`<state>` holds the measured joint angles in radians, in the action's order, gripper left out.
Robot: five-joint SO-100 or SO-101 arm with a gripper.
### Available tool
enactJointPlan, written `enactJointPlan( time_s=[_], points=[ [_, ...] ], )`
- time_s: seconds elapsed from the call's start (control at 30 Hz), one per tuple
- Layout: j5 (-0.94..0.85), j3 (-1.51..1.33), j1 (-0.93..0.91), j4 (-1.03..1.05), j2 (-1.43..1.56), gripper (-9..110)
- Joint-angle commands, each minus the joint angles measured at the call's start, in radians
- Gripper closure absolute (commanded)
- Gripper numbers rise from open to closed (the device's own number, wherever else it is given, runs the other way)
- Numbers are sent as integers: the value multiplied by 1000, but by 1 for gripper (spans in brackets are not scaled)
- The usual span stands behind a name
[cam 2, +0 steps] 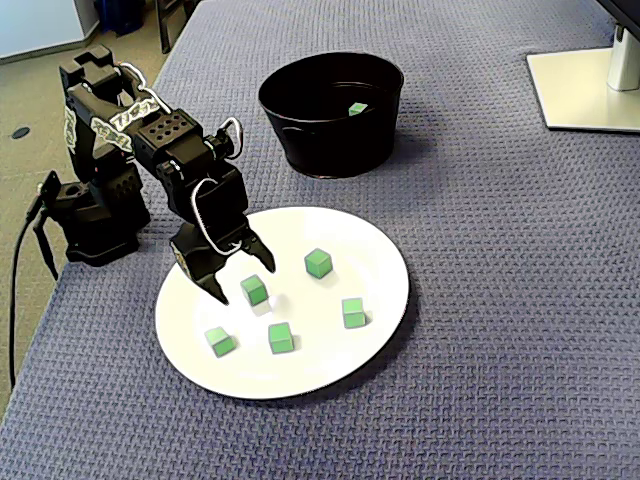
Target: Pick up the items on the white plate and put them in the black container.
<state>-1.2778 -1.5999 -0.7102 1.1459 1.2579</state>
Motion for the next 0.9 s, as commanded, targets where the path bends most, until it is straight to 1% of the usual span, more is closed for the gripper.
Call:
enactJointPlan(
  time_s=[0.0,0.2,0.27,0.37,0.43,0.6,0.7,0.8,0.87],
  points=[
    [-18,-21,5,-51,17,75],
    [-15,-74,11,-100,29,80],
    [-14,-84,14,-106,34,85],
    [-3,-101,18,-121,44,97],
    [8,-110,18,-132,51,101],
    [18,-120,20,-143,58,101],
    [61,-95,20,-147,86,101],
    [112,-15,25,-147,190,101],
    [196,61,34,-147,291,101]
  ],
)
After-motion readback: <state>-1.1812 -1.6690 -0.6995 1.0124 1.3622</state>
